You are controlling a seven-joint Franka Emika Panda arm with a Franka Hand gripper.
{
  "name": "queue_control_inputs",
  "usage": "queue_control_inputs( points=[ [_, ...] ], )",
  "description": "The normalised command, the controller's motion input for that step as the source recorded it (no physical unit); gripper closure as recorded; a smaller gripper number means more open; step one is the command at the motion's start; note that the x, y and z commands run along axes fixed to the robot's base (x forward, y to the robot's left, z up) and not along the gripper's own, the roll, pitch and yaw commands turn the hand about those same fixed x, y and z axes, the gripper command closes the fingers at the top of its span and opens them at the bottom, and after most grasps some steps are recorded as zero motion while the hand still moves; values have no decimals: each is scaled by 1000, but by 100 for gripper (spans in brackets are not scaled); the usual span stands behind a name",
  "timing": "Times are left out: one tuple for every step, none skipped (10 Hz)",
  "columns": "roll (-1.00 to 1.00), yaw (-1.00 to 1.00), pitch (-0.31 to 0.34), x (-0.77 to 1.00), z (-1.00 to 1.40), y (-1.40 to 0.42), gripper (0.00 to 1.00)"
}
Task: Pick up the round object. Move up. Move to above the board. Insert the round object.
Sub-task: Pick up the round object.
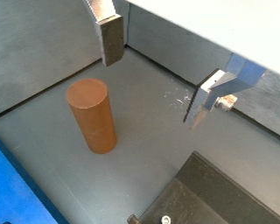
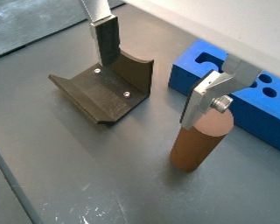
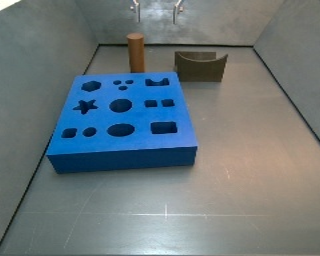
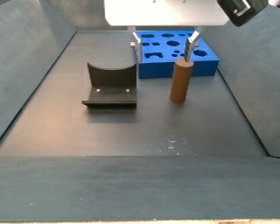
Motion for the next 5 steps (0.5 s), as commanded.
queue_control_inputs(
  points=[
    [0,43,-86,0,-74,-126,0],
    [0,57,-197,-754,-334,-506,0],
    [-11,0,-169,-1000,-626,-466,0],
    [-83,6,-246,-1000,-537,-423,0],
    [0,0,-34,-17,0,-31,0]
  ],
)
